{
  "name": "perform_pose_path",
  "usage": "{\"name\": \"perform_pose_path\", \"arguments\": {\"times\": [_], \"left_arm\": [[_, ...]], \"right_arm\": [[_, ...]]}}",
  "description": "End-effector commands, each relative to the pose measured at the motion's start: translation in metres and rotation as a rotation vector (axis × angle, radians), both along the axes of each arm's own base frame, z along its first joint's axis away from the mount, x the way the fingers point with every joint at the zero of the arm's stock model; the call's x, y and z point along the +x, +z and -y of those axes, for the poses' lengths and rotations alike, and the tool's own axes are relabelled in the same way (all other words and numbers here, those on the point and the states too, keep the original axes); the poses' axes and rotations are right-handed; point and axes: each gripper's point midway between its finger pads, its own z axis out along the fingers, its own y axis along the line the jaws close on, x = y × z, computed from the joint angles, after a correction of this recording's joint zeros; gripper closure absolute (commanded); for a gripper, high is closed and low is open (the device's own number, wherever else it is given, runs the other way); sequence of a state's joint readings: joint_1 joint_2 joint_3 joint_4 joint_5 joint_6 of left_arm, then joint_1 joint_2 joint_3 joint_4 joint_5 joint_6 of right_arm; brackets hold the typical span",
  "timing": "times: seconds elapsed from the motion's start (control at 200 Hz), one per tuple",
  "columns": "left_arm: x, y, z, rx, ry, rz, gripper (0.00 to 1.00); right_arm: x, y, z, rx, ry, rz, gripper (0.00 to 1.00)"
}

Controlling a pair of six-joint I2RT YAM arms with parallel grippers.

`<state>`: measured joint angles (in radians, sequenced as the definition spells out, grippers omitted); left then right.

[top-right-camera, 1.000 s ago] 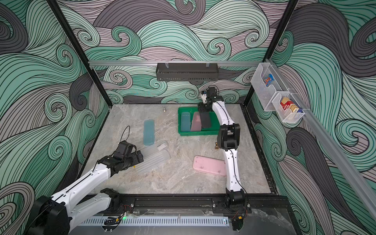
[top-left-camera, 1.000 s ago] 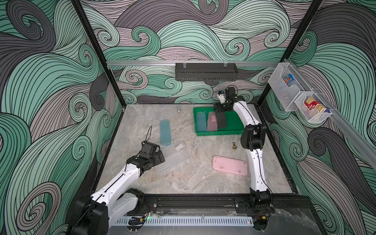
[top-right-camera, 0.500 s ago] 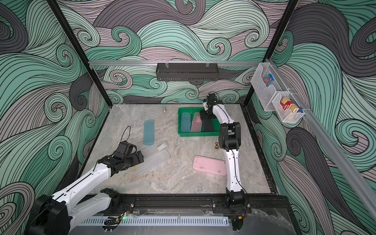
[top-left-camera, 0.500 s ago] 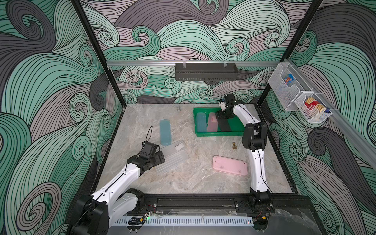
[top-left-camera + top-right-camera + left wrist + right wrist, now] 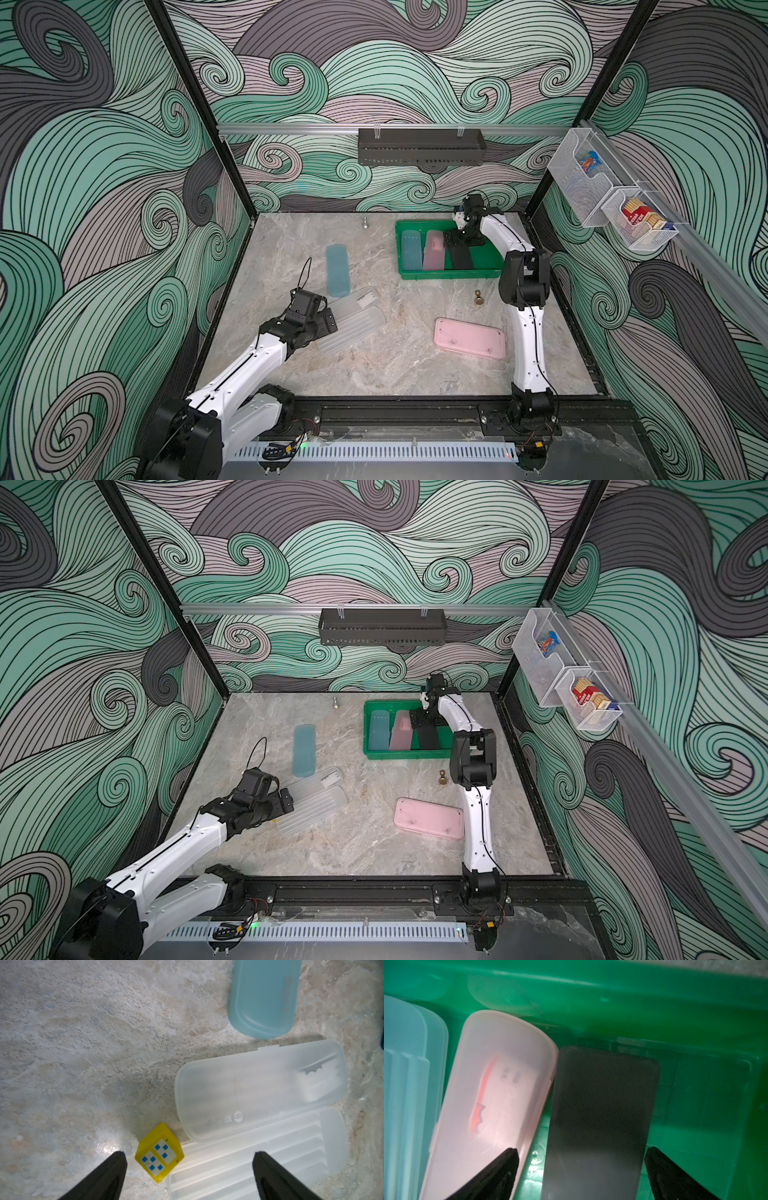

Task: Put the pencil case into the storage box
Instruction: Place the pencil case at the storage box.

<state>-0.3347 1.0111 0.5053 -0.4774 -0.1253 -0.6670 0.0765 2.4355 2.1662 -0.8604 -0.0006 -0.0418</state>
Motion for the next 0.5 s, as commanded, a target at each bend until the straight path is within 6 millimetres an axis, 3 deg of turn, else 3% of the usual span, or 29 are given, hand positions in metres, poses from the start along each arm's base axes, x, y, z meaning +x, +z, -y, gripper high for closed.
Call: {"name": "perform_pose_path", "arguments": {"times": [0.0, 0.155, 0.28, 0.495], "left_arm": [[0.001, 0.005, -0.001, -0.003, 0.004, 0.004, 0.01], [0.001, 0.005, -0.002, -0.004, 0.007, 0.003, 0.01], [0.001, 0.006, -0.003, 0.001, 0.014, 0.009, 0.01], [0.002, 0.008, 0.001, -0.014, -0.006, 0.016, 0.01]], "right_arm": [[0.001, 0.041, 0.005, 0.002, -0.009, 0.069, 0.01], [0.001, 0.066, 0.003, 0.015, -0.008, 0.118, 0.01], [-0.005, 0.087, -0.009, 0.076, 0.015, 0.155, 0.01], [-0.045, 0.12, -0.05, 0.178, 0.104, 0.194, 0.01]]}}
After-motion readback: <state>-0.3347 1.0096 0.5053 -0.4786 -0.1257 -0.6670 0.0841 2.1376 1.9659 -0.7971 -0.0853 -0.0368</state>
